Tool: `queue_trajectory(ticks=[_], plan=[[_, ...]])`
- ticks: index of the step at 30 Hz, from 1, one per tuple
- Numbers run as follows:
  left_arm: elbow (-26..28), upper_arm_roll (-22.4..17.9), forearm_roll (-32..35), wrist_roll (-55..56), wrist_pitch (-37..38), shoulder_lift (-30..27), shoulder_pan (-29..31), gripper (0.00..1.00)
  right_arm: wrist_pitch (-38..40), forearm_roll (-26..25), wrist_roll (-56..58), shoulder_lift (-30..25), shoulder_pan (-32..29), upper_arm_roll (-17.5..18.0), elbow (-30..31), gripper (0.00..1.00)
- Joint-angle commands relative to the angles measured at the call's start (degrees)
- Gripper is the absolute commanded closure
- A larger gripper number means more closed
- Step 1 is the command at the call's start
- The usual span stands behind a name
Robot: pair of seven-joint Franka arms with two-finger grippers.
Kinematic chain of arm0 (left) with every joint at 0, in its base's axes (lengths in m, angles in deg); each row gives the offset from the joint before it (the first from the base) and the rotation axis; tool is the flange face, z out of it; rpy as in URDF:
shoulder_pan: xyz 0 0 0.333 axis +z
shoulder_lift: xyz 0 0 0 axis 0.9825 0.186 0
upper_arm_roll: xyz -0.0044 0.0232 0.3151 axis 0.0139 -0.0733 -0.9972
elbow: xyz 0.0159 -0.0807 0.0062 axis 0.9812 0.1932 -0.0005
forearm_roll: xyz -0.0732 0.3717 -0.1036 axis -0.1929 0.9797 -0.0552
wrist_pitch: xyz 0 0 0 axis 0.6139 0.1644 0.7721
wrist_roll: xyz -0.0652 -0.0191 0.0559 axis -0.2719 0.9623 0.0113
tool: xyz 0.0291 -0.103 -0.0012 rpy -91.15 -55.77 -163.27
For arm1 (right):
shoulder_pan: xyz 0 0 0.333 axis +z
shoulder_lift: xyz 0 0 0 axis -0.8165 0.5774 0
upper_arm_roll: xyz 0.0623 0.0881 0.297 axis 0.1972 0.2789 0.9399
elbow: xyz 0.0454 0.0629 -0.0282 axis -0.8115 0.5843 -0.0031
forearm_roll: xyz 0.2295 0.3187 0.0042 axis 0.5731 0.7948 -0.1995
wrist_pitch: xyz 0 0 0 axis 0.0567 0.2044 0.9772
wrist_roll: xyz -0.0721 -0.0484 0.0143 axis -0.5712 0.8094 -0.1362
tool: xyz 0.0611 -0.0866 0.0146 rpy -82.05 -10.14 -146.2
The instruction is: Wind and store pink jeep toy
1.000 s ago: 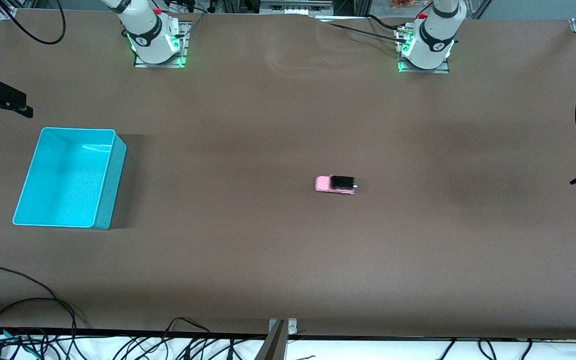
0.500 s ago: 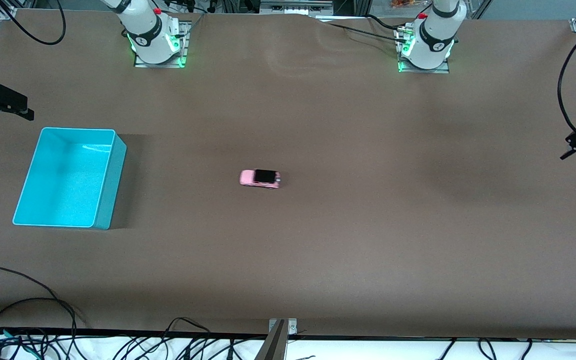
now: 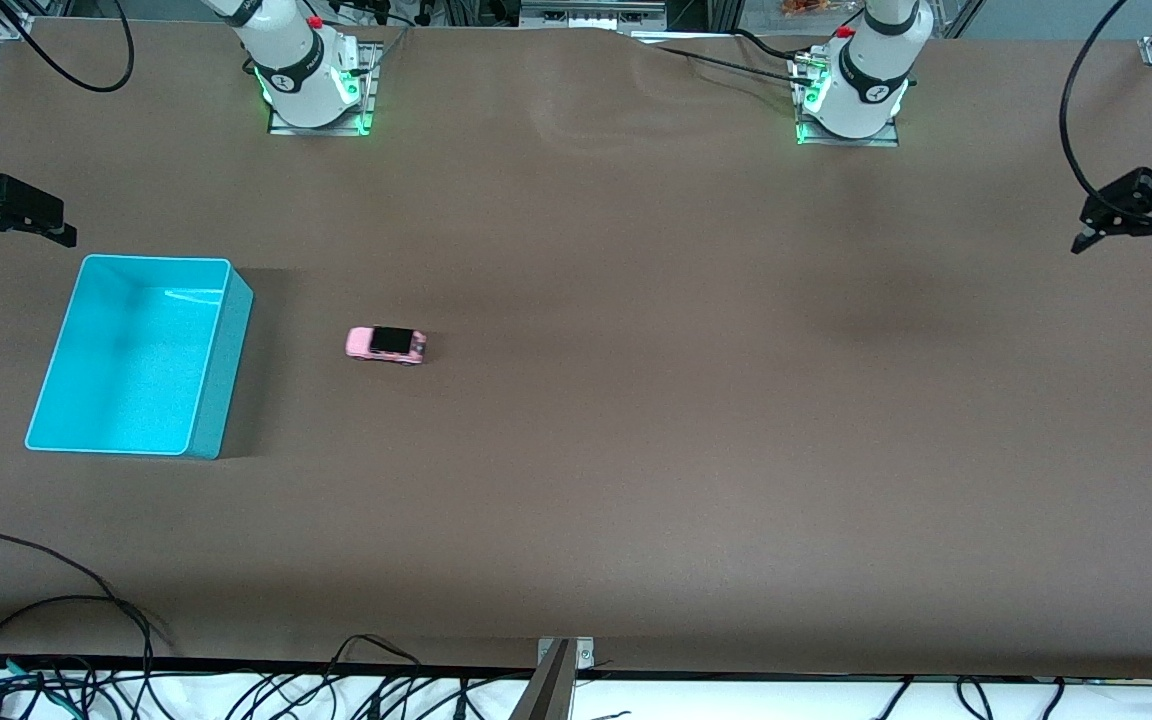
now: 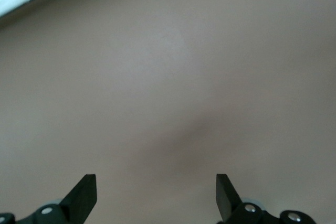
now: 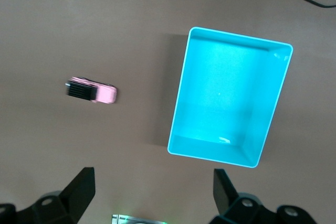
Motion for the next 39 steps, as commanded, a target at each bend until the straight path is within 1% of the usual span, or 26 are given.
queue_trajectory(ticks=[1,4,7,11,14,17,22,25,27,29,31,36,39], plan=[[0.63,0.81,1.36,12.35,2.68,-2.77,-1.06,0.00,-1.27,1.28,0.75,-0.19,-0.25,0.24,1.69,0.00],[0.63,0.90,1.36,16.14,3.38,-3.21,-1.15,0.00,-3.29,1.28,0.75,-0.54,-0.07,0.42,3.97,0.00],[0.63,1.07,1.36,16.59,3.38,-3.48,-1.15,0.00,-4.61,1.45,0.75,-0.80,0.02,0.59,5.64,0.00],[0.81,1.07,1.36,16.76,3.73,-4.53,-1.15,0.00,-6.63,2.68,0.75,-1.15,0.19,0.68,8.19,0.00],[1.51,1.07,1.36,17.63,4.44,-5.32,-1.15,0.00,-10.05,3.99,0.92,-1.42,0.19,0.77,11.09,0.00],[1.60,1.25,1.36,18.34,4.79,-5.41,-1.15,0.00,-12.78,5.14,3.28,-1.24,0.19,1.03,12.67,0.00],[1.51,1.60,1.44,18.34,5.23,-5.15,-1.15,0.00,-14.98,5.23,5.84,-0.28,0.46,1.12,13.55,0.00],[0.81,1.60,1.44,18.34,6.11,-4.62,-1.15,0.00,-15.95,5.23,6.19,-0.01,0.54,2.00,14.52,0.00],[0.81,1.60,1.36,18.34,6.19,-4.62,-1.15,0.00,-17.52,5.23,6.28,0.08,0.54,2.35,16.10,0.00],[0.89,1.60,1.36,18.43,6.28,-4.62,-1.15,0.00,-20.42,5.14,6.72,-0.45,0.81,2.53,18.99,0.00],[0.81,1.60,1.36,18.43,6.28,-4.36,-1.15,0.00,-22.10,5.14,8.99,-0.89,0.81,3.66,20.84,0.00],[0.72,1.60,1.44,18.61,5.85,-3.83,-1.15,0.00,-22.72,5.23,11.29,-1.42,0.72,3.93,22.43,0.00],[0.54,1.60,1.44,19.74,5.76,-3.48,-1.24,0.00,-25.26,5.23,15.49,-1.59,0.72,3.85,24.80,0.00]])
